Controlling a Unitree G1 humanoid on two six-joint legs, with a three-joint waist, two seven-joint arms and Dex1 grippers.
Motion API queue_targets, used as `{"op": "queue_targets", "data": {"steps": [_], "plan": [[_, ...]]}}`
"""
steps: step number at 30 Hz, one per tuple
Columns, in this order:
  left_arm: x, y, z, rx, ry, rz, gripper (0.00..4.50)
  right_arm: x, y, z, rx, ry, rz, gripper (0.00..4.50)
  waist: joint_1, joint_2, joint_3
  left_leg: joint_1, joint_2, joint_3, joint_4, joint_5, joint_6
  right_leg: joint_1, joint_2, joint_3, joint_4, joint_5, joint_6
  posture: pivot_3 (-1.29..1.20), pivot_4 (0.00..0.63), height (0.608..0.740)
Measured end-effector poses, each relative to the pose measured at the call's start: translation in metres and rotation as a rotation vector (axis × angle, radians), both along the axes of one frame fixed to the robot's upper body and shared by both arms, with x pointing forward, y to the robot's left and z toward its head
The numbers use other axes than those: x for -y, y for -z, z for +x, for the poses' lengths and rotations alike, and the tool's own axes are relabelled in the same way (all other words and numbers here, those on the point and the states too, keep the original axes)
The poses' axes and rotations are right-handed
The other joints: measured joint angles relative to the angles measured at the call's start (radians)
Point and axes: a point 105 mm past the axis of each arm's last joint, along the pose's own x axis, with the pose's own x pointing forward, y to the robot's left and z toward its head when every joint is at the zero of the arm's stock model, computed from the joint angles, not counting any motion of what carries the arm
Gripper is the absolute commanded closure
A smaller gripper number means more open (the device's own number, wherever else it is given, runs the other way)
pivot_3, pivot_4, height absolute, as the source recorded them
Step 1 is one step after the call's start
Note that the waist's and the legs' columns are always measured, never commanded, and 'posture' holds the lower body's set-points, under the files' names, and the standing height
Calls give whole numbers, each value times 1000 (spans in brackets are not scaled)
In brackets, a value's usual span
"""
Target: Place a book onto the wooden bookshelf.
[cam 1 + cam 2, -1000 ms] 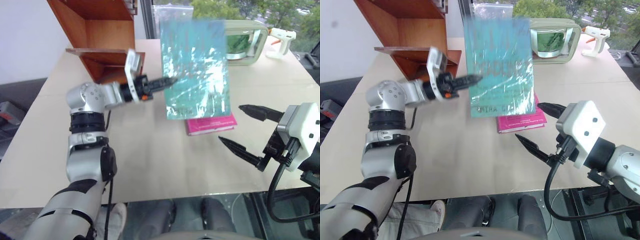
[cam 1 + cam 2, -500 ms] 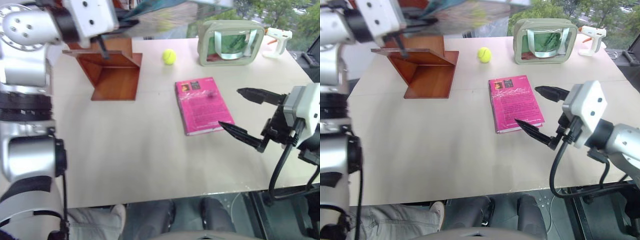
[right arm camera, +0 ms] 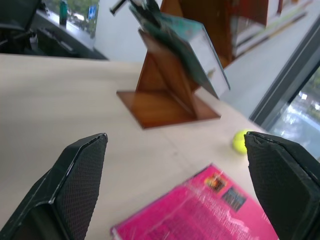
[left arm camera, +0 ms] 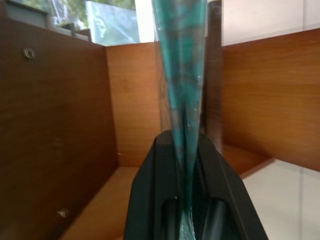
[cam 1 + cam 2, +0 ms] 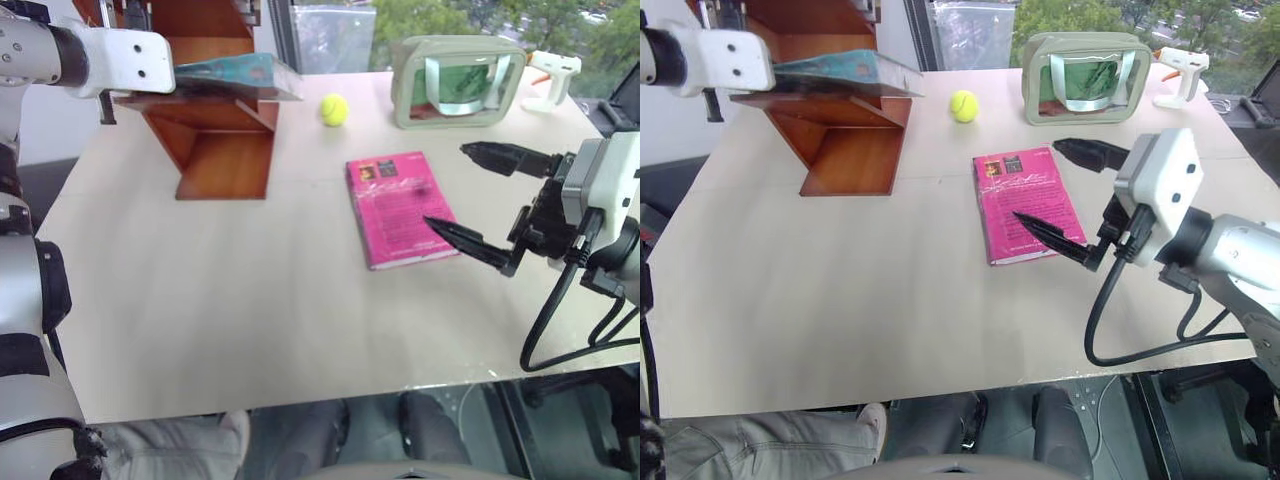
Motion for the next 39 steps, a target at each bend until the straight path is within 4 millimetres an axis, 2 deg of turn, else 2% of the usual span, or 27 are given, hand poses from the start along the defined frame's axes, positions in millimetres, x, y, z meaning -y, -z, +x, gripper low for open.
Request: {"op": "queue_targets", "data": {"steps": [1,3,4,6,9,14,18,20,23,25,27,30,31,32,35,36,37,38,39], "plan": [[-1,2,3,1,-11,-5,4432,0,-3,2,16,9,8,0,-5,0,0,0,0,0,0,0,0,0,0,0,2,0,0,0,150,740],[-2,4,6,-10,-28,-17,3632,-3,-7,5,39,15,4,0,-7,0,0,1,1,0,0,1,-2,0,0,0,4,0,0,0,150,740],[-3,6,7,-17,-30,-23,3446,-3,-7,5,44,18,3,0,-7,1,0,2,1,0,0,1,-2,-1,0,0,5,0,0,0,150,740],[-12,17,8,-56,-64,-38,2553,-3,-8,7,49,25,5,0,-12,0,0,2,1,0,0,2,-2,-2,1,0,7,0,0,0,150,740],[-17,21,5,-76,-68,-68,1111,-2,-9,9,59,32,5,0,-17,0,0,0,1,1,2,2,-2,-3,0,1,9,0,0,0,150,740],[-17,26,-11,-91,40,-221,1111,4,-7,16,46,38,8,0,-23,0,0,-1,1,4,2,1,-2,-6,-1,0,11,0,0,0,150,740],[2,30,-32,-118,217,-403,1111,11,-2,24,8,35,1,0,-25,0,0,-1,1,5,3,1,-2,-7,-2,0,13,0,0,0,150,740],[16,37,-51,-160,292,-518,1111,14,2,27,-17,24,-7,0,-26,0,0,-1,1,6,3,1,-1,-8,-2,0,13,0,0,0,150,740],[56,45,-85,-232,406,-782,1111,26,19,37,-98,38,-30,0,-22,1,0,0,2,7,5,0,-1,-7,-1,0,13,0,-1,0,150,740],[77,48,-97,-246,443,-874,1111,29,26,40,-123,50,-48,0,-17,2,0,1,2,8,5,0,-1,-6,-1,0,14,0,-1,0,150,740],[106,62,-106,-289,480,-990,1111,33,36,45,-162,77,-64,0,-7,3,-1,3,2,10,5,0,-1,-5,-1,1,15,1,-1,0,150,740],[130,76,-106,-278,457,-1156,1111,37,43,51,-184,120,-55,0,8,3,-1,4,4,11,5,1,-3,-4,0,2,16,4,-5,0,150,740],[139,86,-105,-282,446,-1216,1111,38,46,53,-189,138,-49,0,12,4,-2,7,4,11,5,2,-3,-3,0,2,16,4,-5,0,150,740],[151,108,-104,-311,417,-1266,1111,42,54,53,-202,172,-55,0,15,4,-2,8,5,12,5,2,-3,-1,0,3,15,4,-6,0,150,740],[159,142,-105,-405,356,-1313,1111,52,72,49,-246,226,-73,0,19,4,-1,8,5,13,4,2,-3,-2,1,4,15,4,-6,0,150,740],[156,149,-105,-422,334,-1322,581,55,77,45,-261,239,-79,0,21,4,-1,8,5,13,3,1,-4,-2,1,4,15,4,-6,0,150,740],[152,154,-105,-437,317,-1334,299,59,81,39,-269,252,-91,0,23,5,-2,9,5,13,2,1,-4,-2,1,4,14,4,-6,0,150,740],[147,161,-105,-456,293,-1348,48,64,87,32,-286,270,-112,0,30,5,-2,10,5,13,1,1,-4,-2,1,5,14,4,-6,0,150,740],[143,167,-104,-465,269,-1355,48,68,91,28,-298,280,-126,0,32,5,-2,11,5,14,0,1,-4,-1,1,5,13,4,-6,0,150,740]]}}
